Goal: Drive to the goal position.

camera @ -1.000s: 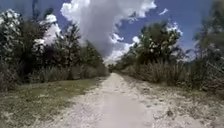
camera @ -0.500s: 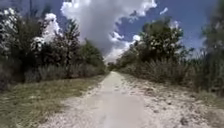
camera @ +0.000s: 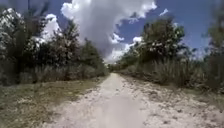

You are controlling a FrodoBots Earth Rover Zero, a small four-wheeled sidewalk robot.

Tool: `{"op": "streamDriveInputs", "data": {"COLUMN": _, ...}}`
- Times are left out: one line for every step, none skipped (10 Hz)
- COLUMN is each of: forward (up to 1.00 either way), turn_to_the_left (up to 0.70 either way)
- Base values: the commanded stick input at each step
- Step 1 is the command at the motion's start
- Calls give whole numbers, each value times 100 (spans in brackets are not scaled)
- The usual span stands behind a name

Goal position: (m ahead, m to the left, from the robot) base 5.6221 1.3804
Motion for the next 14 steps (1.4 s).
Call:
{"op": "streamDriveInputs", "data": {"forward": 50, "turn_to_the_left": 13}}
{"op": "streamDriveInputs", "data": {"forward": 50, "turn_to_the_left": 0}}
{"op": "streamDriveInputs", "data": {"forward": 50, "turn_to_the_left": 0}}
{"op": "streamDriveInputs", "data": {"forward": 50, "turn_to_the_left": 0}}
{"op": "streamDriveInputs", "data": {"forward": 50, "turn_to_the_left": 0}}
{"op": "streamDriveInputs", "data": {"forward": 50, "turn_to_the_left": 0}}
{"op": "streamDriveInputs", "data": {"forward": 50, "turn_to_the_left": 0}}
{"op": "streamDriveInputs", "data": {"forward": 50, "turn_to_the_left": 0}}
{"op": "streamDriveInputs", "data": {"forward": 50, "turn_to_the_left": 0}}
{"op": "streamDriveInputs", "data": {"forward": 50, "turn_to_the_left": 0}}
{"op": "streamDriveInputs", "data": {"forward": 50, "turn_to_the_left": 0}}
{"op": "streamDriveInputs", "data": {"forward": 50, "turn_to_the_left": 0}}
{"op": "streamDriveInputs", "data": {"forward": 50, "turn_to_the_left": 0}}
{"op": "streamDriveInputs", "data": {"forward": 50, "turn_to_the_left": 0}}
